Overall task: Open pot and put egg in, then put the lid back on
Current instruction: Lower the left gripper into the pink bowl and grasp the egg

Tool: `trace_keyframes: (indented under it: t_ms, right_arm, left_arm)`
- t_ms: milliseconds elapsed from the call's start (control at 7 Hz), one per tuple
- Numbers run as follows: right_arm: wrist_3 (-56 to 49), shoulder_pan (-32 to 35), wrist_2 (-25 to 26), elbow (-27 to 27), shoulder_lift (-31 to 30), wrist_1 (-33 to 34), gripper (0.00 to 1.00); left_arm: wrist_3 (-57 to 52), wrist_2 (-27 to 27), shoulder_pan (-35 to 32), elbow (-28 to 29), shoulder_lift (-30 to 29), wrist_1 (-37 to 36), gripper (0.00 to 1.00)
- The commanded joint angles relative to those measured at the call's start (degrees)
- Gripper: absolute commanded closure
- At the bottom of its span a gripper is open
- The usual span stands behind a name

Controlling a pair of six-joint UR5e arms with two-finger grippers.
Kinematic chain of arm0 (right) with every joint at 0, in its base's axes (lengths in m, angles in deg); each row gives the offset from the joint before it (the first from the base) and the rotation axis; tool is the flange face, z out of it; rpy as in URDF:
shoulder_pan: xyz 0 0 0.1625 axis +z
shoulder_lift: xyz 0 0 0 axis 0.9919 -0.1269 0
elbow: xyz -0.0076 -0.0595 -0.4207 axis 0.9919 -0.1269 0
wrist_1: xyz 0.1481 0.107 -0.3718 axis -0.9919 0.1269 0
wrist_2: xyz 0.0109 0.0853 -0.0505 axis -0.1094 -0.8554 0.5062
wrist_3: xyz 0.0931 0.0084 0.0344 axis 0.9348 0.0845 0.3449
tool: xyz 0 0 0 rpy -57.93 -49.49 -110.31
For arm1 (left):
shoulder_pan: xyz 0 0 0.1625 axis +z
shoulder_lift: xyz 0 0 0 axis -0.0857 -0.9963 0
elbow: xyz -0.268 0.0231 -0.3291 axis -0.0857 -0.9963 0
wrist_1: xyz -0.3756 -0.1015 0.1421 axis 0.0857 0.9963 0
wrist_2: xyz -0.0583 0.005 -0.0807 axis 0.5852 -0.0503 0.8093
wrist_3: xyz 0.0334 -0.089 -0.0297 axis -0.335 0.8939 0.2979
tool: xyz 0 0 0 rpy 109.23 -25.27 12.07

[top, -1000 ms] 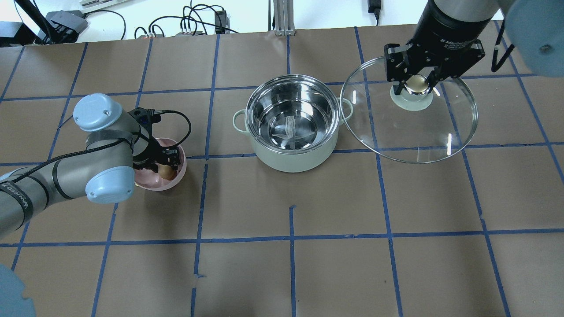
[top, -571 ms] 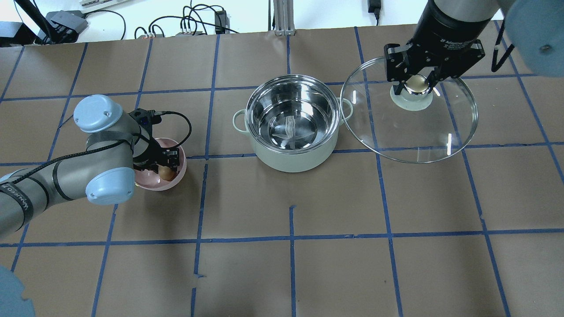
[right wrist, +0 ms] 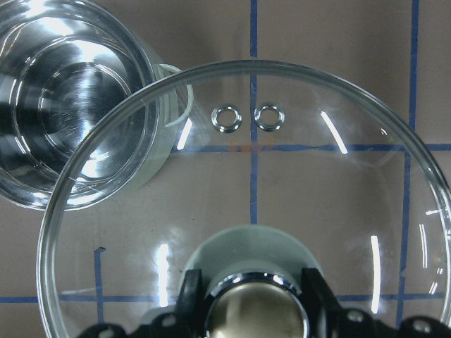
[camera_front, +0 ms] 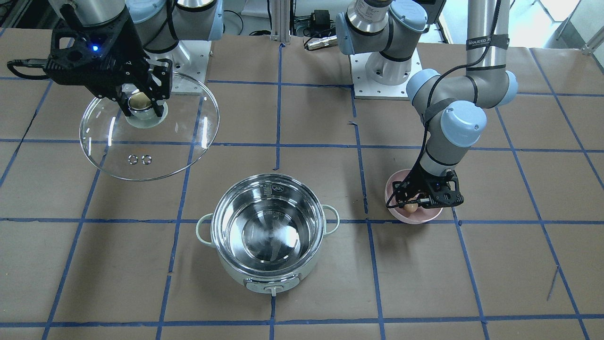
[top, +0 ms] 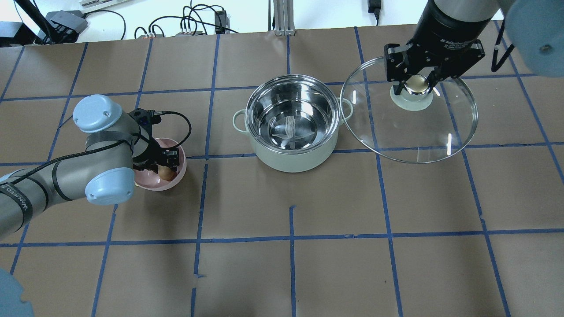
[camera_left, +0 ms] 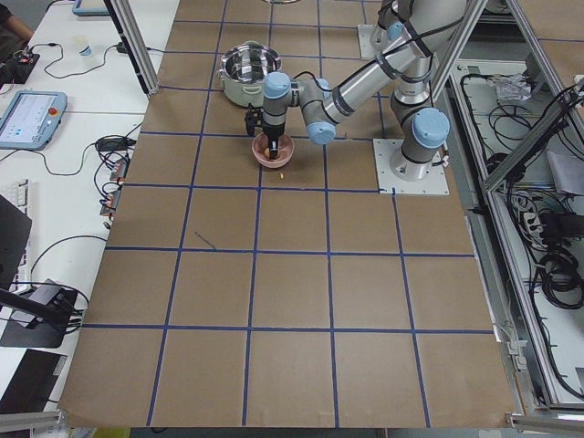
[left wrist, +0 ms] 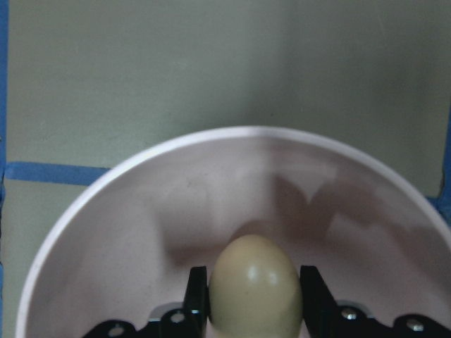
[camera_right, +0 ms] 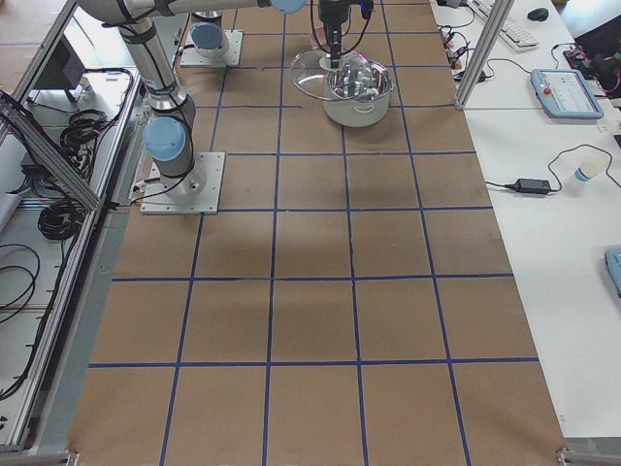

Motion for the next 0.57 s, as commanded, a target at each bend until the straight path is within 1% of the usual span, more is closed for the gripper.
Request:
trace_keyframes:
  t_ms: [0,143,286,429]
  right_arm:
    - [0.1,0.0,0.1,0.0,0.0,0.0,0.97]
    - [0.3,0.0,0.0,0.0,0.0,-0.1,0.96]
    - [0.7,0.1,0.0,0.0,-0.1,-0.1,0.96]
    - [0.6,0.1,0.0,0.0,-0.1,-0.1,0.96]
  left_arm:
    - [0.0,-0.3,-0.1,4.0,1.9,6.2,0.77]
    - [0.8,-0.3,-0.6,7.5,2.8,11.8,0.77]
    - [1.5,0.0,-1.5,10.2,3.1,15.7,0.77]
    - [3.7,0.2,-2.8,12.7,3.2,16.7,0.77]
